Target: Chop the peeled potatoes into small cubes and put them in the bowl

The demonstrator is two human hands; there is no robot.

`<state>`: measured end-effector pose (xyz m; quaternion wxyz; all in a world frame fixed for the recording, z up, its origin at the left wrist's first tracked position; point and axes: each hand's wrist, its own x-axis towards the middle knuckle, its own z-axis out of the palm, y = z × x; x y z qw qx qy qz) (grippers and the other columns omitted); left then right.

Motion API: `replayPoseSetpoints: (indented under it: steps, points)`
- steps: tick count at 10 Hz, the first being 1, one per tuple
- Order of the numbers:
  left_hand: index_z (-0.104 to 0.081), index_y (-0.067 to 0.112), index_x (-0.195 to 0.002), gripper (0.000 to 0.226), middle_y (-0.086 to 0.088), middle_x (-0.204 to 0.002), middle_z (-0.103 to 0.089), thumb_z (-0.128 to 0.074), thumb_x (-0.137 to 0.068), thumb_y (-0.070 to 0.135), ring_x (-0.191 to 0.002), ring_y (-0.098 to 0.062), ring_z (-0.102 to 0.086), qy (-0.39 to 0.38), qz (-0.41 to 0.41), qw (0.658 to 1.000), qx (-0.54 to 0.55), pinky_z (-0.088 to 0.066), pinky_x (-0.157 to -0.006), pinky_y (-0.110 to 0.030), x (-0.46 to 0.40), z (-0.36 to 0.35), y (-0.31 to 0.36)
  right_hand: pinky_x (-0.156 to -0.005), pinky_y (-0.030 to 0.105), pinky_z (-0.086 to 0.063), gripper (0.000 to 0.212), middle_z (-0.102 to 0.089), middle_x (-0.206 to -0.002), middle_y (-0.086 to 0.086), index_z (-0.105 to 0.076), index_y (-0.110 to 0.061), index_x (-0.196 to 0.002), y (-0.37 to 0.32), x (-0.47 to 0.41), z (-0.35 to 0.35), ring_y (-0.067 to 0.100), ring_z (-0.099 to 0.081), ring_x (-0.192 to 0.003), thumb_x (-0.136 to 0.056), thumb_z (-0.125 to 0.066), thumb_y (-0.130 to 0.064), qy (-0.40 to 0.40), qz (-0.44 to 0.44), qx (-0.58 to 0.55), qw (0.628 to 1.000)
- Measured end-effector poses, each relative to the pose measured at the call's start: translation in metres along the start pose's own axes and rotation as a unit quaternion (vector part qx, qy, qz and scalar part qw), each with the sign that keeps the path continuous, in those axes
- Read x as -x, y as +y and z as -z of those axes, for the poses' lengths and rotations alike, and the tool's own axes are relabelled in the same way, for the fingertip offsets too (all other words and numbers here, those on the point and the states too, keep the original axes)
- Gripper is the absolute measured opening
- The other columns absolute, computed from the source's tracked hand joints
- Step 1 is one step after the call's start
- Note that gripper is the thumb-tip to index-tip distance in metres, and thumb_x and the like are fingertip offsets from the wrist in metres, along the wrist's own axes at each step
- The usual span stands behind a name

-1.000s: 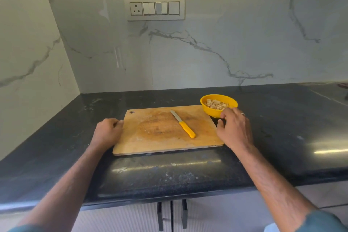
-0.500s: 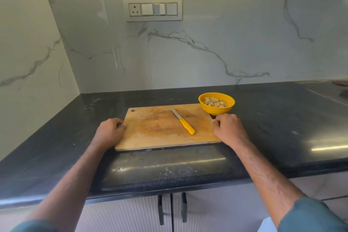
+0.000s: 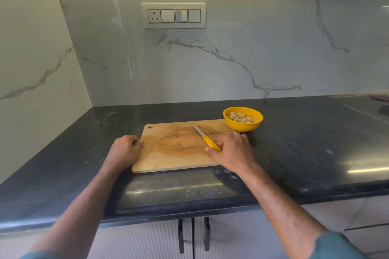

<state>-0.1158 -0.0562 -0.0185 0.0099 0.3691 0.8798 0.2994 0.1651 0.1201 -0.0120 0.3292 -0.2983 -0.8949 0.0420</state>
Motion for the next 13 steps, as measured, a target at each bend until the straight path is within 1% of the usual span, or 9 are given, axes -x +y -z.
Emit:
replayPoseSetpoints:
  steps: [1, 2, 4, 7, 9, 10, 11, 12, 13]
  points:
    - [-0.072, 0.015, -0.115, 0.027, -0.004, -0.106, -0.071, -0.056, -0.103, 0.033, -0.093, -0.021, -0.064, -0.004, 0.005, 1.0, 0.002, -0.057, -0.088, -0.044, -0.001, 0.002, -0.001, -0.059, 0.03, -0.04, 0.018, -0.065, -0.067, -0.006, -0.065, -0.023, -0.069, -0.001, -0.003, -0.003, 0.018, -0.055, -0.065, -0.08, -0.072, -0.035, 0.007, 0.001, -0.023, 1.0]
    - [-0.071, 0.016, -0.118, 0.028, -0.004, -0.108, -0.071, -0.056, -0.103, 0.034, -0.094, -0.021, -0.065, -0.012, 0.012, 1.0, 0.007, -0.057, -0.09, -0.045, 0.0, 0.003, 0.0, -0.065, 0.037, -0.053, 0.013, -0.073, -0.077, 0.001, -0.077, -0.019, -0.083, 0.008, 0.002, 0.0, 0.03, -0.065, -0.076, -0.078, -0.073, -0.031, 0.031, -0.085, -0.009, 0.996]
    - [-0.07, 0.015, -0.121, 0.029, -0.006, -0.112, -0.07, -0.056, -0.103, 0.033, -0.096, -0.023, -0.065, -0.014, 0.019, 1.0, 0.006, -0.057, -0.092, -0.046, 0.0, 0.002, 0.002, -0.07, 0.032, -0.051, 0.019, -0.073, -0.088, 0.001, -0.075, -0.023, -0.088, 0.027, 0.009, 0.007, 0.029, -0.067, -0.084, -0.074, -0.077, -0.035, 0.047, -0.192, -0.012, 0.98]
    - [-0.066, 0.011, -0.126, 0.042, -0.007, -0.11, -0.064, -0.065, -0.096, 0.041, -0.1, -0.025, -0.06, 0.03, -0.04, 0.999, -0.023, -0.052, -0.088, -0.041, 0.013, 0.01, 0.011, -0.075, 0.034, -0.053, 0.016, -0.074, -0.094, 0.002, -0.075, -0.021, -0.089, 0.029, 0.002, 0.013, 0.028, -0.067, -0.092, -0.08, -0.072, -0.034, 0.063, -0.216, -0.082, 0.971]
    - [-0.057, 0.01, -0.141, 0.07, -0.009, -0.149, -0.053, -0.067, -0.089, 0.057, -0.133, -0.029, -0.052, -0.043, -0.104, 0.993, -0.03, -0.04, -0.113, -0.042, 0.035, 0.01, 0.016, -0.078, 0.035, -0.049, 0.013, -0.071, -0.097, 0.009, -0.073, -0.019, -0.088, 0.035, 0.003, 0.007, 0.034, -0.064, -0.095, -0.083, -0.067, -0.03, 0.033, -0.198, -0.064, 0.978]
    - [-0.048, 0.009, -0.15, 0.098, -0.008, -0.16, -0.041, -0.041, -0.08, 0.077, -0.146, -0.026, -0.039, -0.068, -0.133, 0.987, -0.055, -0.027, -0.12, -0.036, 0.046, 0.01, 0.016, -0.095, 0.043, -0.041, 0.031, -0.06, -0.109, 0.02, -0.068, -0.012, -0.1, 0.028, 0.006, 0.004, 0.044, -0.055, -0.103, -0.091, -0.061, -0.04, 0.017, -0.162, -0.013, 0.987]
    - [-0.04, 0.013, -0.155, 0.102, -0.005, -0.165, -0.032, -0.027, -0.082, 0.082, -0.152, -0.021, -0.029, -0.075, -0.146, 0.983, -0.079, -0.021, -0.122, -0.035, 0.052, 0.004, 0.012, -0.098, 0.047, -0.035, 0.04, -0.056, -0.109, 0.018, -0.062, -0.011, -0.102, 0.025, 0.013, -0.002, 0.043, -0.052, -0.103, -0.092, -0.052, -0.049, 0.019, -0.135, 0.016, 0.991]
    - [-0.038, 0.016, -0.156, 0.095, -0.002, -0.166, -0.03, -0.027, -0.087, 0.08, -0.153, -0.018, -0.025, -0.071, -0.153, 0.981, -0.097, -0.019, -0.122, -0.034, 0.052, -0.003, 0.011, -0.094, 0.049, -0.036, 0.046, -0.052, -0.108, 0.018, -0.057, -0.012, -0.107, 0.026, 0.015, -0.005, 0.042, -0.048, -0.104, -0.095, -0.044, -0.054, 0.012, -0.138, 0.043, 0.989]
    - [-0.034, 0.015, -0.158, 0.092, -0.002, -0.167, -0.027, -0.026, -0.091, 0.078, -0.155, -0.016, -0.021, -0.084, -0.157, 0.978, -0.109, -0.02, -0.125, -0.041, 0.047, -0.004, 0.008, -0.09, 0.051, -0.037, 0.05, -0.049, -0.112, 0.019, -0.051, -0.012, -0.109, 0.023, 0.015, -0.008, 0.044, -0.046, -0.109, -0.094, -0.038, -0.058, -0.006, -0.143, 0.062, 0.988]
